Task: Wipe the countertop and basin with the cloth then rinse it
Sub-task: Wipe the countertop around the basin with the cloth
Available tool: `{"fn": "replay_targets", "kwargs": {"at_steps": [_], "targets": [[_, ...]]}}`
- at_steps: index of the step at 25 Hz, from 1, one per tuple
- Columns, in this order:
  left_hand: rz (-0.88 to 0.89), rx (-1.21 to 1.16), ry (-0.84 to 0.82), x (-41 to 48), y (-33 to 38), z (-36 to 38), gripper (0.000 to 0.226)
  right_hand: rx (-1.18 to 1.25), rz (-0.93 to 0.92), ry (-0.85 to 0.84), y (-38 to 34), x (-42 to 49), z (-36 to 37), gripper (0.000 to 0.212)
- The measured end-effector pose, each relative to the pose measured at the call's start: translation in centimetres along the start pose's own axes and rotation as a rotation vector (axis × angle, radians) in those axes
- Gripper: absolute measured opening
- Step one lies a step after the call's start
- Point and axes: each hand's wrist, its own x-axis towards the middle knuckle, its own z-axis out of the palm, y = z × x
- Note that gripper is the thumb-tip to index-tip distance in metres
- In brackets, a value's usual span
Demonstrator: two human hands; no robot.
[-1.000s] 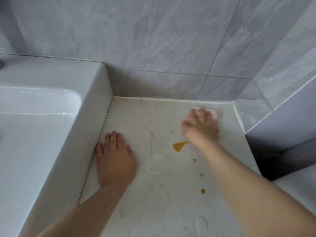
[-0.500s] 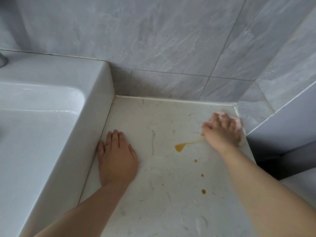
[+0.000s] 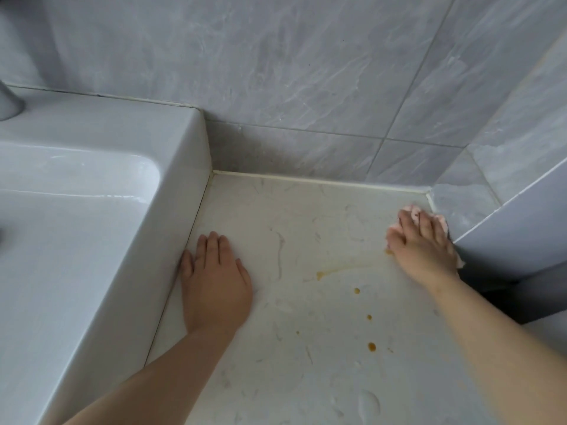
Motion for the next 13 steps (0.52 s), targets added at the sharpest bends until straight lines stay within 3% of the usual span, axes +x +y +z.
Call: {"fn": "replay_targets", "kwargs": {"at_steps": [2,4,6,8,10,13], "targets": [[0.004,-0.004,-0.008,0.0,0.0,0.0,0.057,-0.055,-0.046,0.09,-3.7,-1.2,1.1,0.051],[0.007,-0.009,-0.015,0.0,0.1,-0.1,0.057,-0.055,-0.348,0.142,-9.7,-3.9,3.3,0.053],[0.011,-0.013,-0.016,-0.1,0.1,-0.1,0.056,-0.013,-0.618,0.026,-14.2,-7.2,4.5,0.053],[0.011,-0.009,-0.006,-0.1,0.0,0.0,0.057,-0.06,-0.709,-0.071,-13.9,-7.0,3.6,0.053],[0.013,-0.007,-0.003,-0.1,-0.1,0.0,0.058,-0.068,-0.547,-0.053,-8.5,-4.5,2.6,0.051],[0.005,0.002,-0.011,-0.1,0.1,-0.1,0.059,-0.013,-0.116,0.026,-0.1,-1.7,0.4,0.05]]}}
